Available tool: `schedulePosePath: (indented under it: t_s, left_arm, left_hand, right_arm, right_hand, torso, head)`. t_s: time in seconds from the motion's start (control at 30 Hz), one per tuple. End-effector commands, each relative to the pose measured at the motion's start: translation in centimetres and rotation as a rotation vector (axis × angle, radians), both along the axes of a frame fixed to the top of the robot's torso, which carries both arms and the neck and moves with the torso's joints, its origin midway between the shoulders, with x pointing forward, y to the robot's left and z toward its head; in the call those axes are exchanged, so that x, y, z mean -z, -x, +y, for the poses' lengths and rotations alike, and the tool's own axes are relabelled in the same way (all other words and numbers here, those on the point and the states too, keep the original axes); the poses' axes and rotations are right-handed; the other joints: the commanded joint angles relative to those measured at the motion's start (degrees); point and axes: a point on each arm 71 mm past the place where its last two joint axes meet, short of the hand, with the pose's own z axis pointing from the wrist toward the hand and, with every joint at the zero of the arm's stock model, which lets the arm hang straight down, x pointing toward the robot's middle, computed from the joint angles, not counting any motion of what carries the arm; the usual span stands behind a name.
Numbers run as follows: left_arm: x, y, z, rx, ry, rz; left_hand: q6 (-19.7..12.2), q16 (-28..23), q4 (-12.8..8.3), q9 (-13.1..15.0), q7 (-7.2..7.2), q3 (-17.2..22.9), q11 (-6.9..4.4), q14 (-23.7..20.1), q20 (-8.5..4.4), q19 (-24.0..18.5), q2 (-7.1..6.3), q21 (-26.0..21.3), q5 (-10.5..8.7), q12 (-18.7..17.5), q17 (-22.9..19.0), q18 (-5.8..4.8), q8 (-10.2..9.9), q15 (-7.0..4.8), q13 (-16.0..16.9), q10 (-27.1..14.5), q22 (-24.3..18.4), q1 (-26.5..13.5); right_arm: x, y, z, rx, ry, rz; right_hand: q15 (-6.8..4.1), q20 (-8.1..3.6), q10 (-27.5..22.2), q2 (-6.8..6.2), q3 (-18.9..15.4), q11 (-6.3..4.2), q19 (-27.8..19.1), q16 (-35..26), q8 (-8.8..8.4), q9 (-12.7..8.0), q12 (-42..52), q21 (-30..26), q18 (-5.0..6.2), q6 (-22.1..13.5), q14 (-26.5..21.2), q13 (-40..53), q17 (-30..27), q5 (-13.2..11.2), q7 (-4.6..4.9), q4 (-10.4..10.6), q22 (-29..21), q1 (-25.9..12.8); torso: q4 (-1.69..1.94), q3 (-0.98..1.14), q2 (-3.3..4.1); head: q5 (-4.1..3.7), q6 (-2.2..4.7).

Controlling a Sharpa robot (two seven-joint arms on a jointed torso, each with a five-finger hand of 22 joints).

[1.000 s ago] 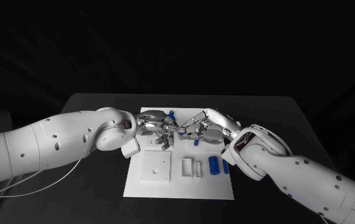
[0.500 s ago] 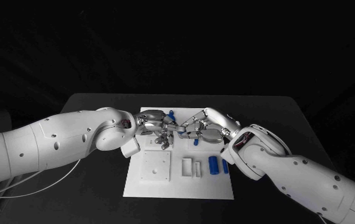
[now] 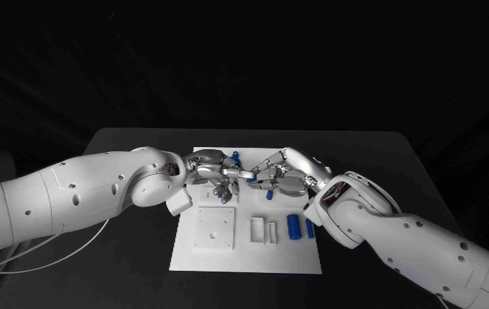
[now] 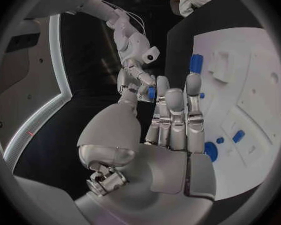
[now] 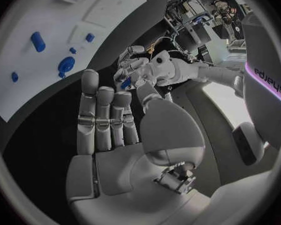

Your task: Assemble the parts on the task board

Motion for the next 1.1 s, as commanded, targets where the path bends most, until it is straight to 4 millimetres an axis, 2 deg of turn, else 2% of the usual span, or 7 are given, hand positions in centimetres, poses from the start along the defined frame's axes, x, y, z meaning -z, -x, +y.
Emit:
schedulePosePath:
  t_s: [0.03, 0.2, 0.43, 0.53, 0.77, 0.97, 1.1]
  left_arm:
    - [0.0, -0.1, 0.2, -0.019, -0.017, -0.01]
    - [0.0, -0.1, 0.5, -0.02, -0.028, -0.011]
    - [0.2, -0.3, 1.1, -0.035, -0.061, -0.022]
    - [0.2, -0.4, 1.1, -0.044, -0.065, -0.031]
    - [0.2, -0.3, 0.5, -0.046, -0.046, -0.056]
    - [0.1, -0.2, 0.1, -0.05, -0.022, -0.103]
    - [0.0, 0.0, 0.0, -0.04, -0.01, -0.113]
  left_hand:
    - [-2.03, 0.56, 1.0, -0.63, -0.01, -1.69, 0.01, -0.34, 0.43, 0.07, -1.33, -0.3, 0.27, 1.04, -0.08, 1.11, 3.96, 0.16, 0.21, -0.97, 0.97, -0.22]
    - [-4.39, 1.18, 3.19, -1.22, -0.37, -1.59, -0.06, -0.78, 0.48, -0.16, -3.24, -0.11, 0.18, 2.54, -0.5, 1.12, 11.44, 0.14, 0.14, -1.92, 0.97, -1.09]
    - [-7.64, 2.0, 5.23, 4.82, -1.49, -1.04, -0.68, -0.96, 0.08, -0.23, -4.23, 0.3, 1.03, 6.99, -0.69, 0.76, 22.49, -0.27, 1.48, -3.41, 1.0, -2.35]
    - [-10.82, 3.08, 5.34, 7.49, -1.54, -1.75, -0.59, -1.67, 0.2, -0.41, -3.59, 0.68, 4.37, 10.43, -0.5, 0.81, 27.84, -0.16, 2.59, -5.7, 1.05, -2.96]
    - [-16.5, 6.18, 3.81, 7.75, -0.95, -4.14, 0.03, -3.88, 0.86, -1.34, -0.9, 1.71, 12.35, 17.34, -0.43, 1.29, 34.36, 0.63, 4.18, -10.85, 1.13, -2.58]
    - [-18.44, 8.47, 0.89, 4.93, -0.23, -5.05, 0.58, -4.93, 1.31, -1.74, 2.23, 3.31, 13.48, 22.47, -0.71, 1.78, 34.88, 1.05, 5.29, -14.49, 1.21, -0.68]
    - [-18.93, 10.0, -1.05, 0.9, 0.45, -5.5, 1.32, -6.14, 1.95, -2.67, 3.7, 4.9, 12.16, 25.31, -0.94, 2.35, 32.2, 1.62, 5.78, -18.15, 1.24, 1.1]
  right_arm:
    - [0.1, -0.1, -0.1, 0.023, -0.002, 0.005]
    - [0.1, -0.2, -0.4, 0.042, -0.005, 0.009]
    - [0.2, -0.2, -0.6, 0.056, -0.027, 0.018]
    - [0.2, -0.1, -0.5, 0.055, -0.033, 0.026]
    - [0.4, 0.0, -0.3, 0.058, -0.037, 0.041]
    - [0.5, -0.2, -0.3, 0.106, -0.072, 0.065]
    - [0.6, -0.4, -0.5, 0.144, -0.094, 0.088]
  right_hand:
    - [-0.24, -0.19, 0.03, 0.17, -0.34, -0.18, 0.13, -0.05, 0.18, 0.52, -0.2, -0.19, -0.89, 1.68, 0.0, 0.04, 0.05, 0.29, -1.55, 0.08, 0.05, -0.41]
    - [-0.26, -0.21, 0.09, 0.11, -0.33, -0.2, 0.21, -0.1, 0.16, 0.5, -0.31, -0.25, -0.9, 1.65, 0.07, 0.09, 0.05, 0.33, -1.56, 0.19, 0.02, -0.49]
    - [-0.27, -0.22, 0.13, 0.08, -0.32, -0.22, 0.26, -0.11, 0.18, 0.51, -0.35, -0.26, -0.9, 1.68, 0.11, 0.1, 0.04, 0.28, -1.59, 0.22, 0.01, -0.48]
    - [-0.29, -0.24, 0.18, 0.01, -0.31, -0.23, 0.35, -0.15, 0.17, 0.5, -0.47, -0.29, -0.89, 1.67, 0.17, 0.07, 0.01, 0.3, -1.59, 0.31, -0.02, -0.55]
    - [-0.3, -0.24, 0.25, -0.01, -0.29, -0.24, 0.38, -0.16, 0.17, 0.5, -0.43, -0.32, -0.9, 1.7, 0.21, 0.17, 0.02, 0.3, -1.61, 0.33, -0.04, -0.53]
    - [-0.31, -0.26, 0.28, -0.14, -0.33, -0.24, 0.48, -0.18, 0.16, 0.48, -0.56, -0.36, -0.9, 1.66, 0.27, 0.18, 0.02, 0.47, -1.61, 0.5, -0.06, -0.66]
    - [-0.32, -0.27, 0.31, -0.13, -0.3, -0.26, 0.51, -0.17, 0.17, 0.48, -0.55, -0.36, -0.9, 1.67, 0.29, 0.2, 0.02, 0.54, -1.62, 0.53, -0.07, -0.68]
  torso:
    - [0.0, 0.0, -0.01]
    - [0.0, 0.0, 0.01]
    - [-0.02, 0.06, 0.01]
    - [-0.05, 0.06, 0.0]
    - [-0.12, 0.08, 0.03]
    - [-0.03, 0.11, 0.01]
    - [-0.05, 0.09, 0.01]
  head:
    - [-0.01, -0.02]
    - [-0.04, -0.12]
    - [0.13, -0.15]
    - [0.11, -0.21]
    - [-0.34, -0.28]
    - [-0.93, -0.31]
    - [-1.11, -0.22]
